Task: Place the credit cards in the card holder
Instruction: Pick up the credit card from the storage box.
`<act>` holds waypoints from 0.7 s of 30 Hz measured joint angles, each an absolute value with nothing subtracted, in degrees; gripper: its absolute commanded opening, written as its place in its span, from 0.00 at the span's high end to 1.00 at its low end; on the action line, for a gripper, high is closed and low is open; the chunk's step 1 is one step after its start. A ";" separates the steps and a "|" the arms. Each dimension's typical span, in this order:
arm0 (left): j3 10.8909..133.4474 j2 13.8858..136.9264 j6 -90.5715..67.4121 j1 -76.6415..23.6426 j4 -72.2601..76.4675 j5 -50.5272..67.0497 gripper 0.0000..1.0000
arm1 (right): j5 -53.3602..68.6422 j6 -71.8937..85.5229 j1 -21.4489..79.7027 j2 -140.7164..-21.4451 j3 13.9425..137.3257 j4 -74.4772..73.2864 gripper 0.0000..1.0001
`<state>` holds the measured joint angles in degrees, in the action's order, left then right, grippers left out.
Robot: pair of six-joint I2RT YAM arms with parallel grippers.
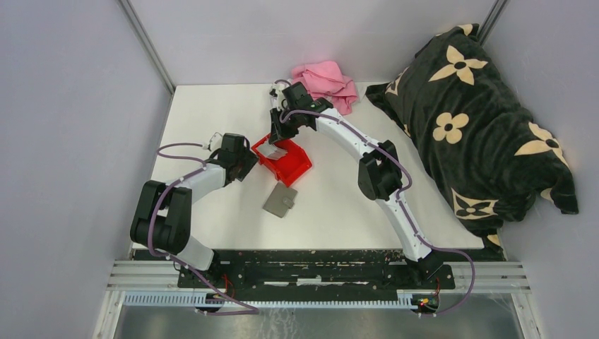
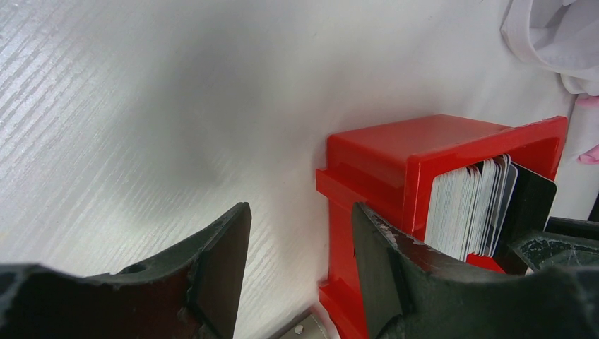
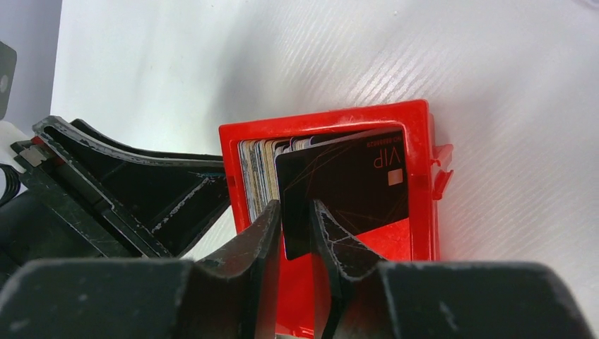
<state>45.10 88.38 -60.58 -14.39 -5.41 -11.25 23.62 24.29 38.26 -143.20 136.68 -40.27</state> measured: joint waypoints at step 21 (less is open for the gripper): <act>45.10 86.15 -58.89 -14.22 -4.14 -10.07 0.36 | 5.52 16.21 39.44 -136.59 134.72 -49.08 0.99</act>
